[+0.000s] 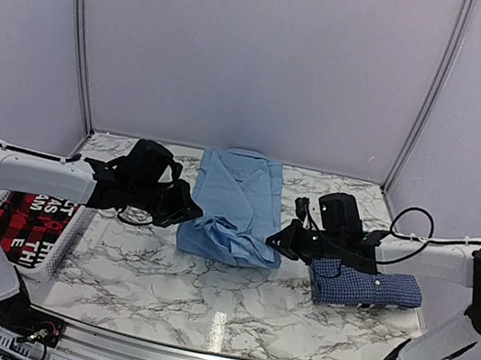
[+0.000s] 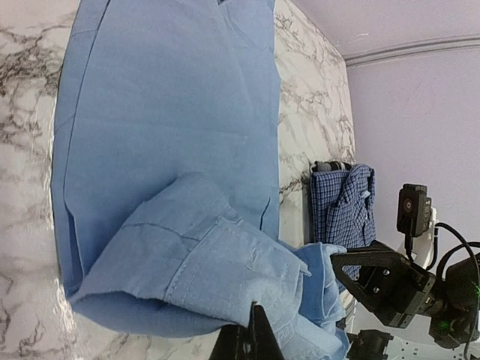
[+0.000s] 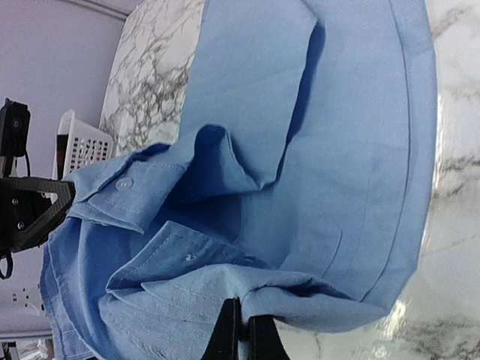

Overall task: Fold and stack the long sleeve shirts
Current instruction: Fold the rectangle-folded shirt at the center of the board.

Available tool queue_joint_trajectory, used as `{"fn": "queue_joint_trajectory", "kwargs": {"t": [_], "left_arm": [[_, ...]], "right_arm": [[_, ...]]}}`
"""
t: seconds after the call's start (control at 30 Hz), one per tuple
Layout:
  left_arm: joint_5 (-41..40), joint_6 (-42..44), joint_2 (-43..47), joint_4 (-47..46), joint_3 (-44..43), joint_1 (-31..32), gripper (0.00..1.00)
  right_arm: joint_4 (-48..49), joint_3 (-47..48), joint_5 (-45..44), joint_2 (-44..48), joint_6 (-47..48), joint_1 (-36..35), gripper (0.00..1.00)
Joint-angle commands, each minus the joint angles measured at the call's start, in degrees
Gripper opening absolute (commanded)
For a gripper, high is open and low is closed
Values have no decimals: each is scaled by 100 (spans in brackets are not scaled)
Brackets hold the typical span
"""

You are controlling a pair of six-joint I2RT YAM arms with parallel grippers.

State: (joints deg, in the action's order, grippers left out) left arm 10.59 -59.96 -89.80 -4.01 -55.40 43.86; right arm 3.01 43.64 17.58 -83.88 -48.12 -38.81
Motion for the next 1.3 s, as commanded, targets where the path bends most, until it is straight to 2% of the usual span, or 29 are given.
{"fn": "queue_joint_trajectory", "kwargs": {"t": [0.0, 0.2, 0.43, 0.6, 0.77, 1.07, 1.27], "left_arm": [[499, 509, -626, -7, -563, -478, 0], [928, 809, -1686, -63, -1486, -1022, 0], [1225, 854, -2517, -179, -2079, -1262, 0], [1309, 783, -2626, -309, -2177, -1318, 0], [1353, 797, -2374, -257, -2229, -1312, 0], [1271, 689, -1303, -590, -668, -995, 0], [909, 402, -341, -662, 715, -217, 0]], "right_arm": [[318, 636, 294, -685, 429, 380, 0], [683, 1258, 559, -1611, 525, 913, 0], [755, 1782, 671, -2323, 567, 1046, 0], [895, 1778, 869, -2365, 489, 1246, 0], [748, 1892, 909, -2168, 570, 1262, 0], [1156, 797, 1148, -1383, 380, 1050, 0], [1229, -298, 972, -687, 233, 415, 0]]}}
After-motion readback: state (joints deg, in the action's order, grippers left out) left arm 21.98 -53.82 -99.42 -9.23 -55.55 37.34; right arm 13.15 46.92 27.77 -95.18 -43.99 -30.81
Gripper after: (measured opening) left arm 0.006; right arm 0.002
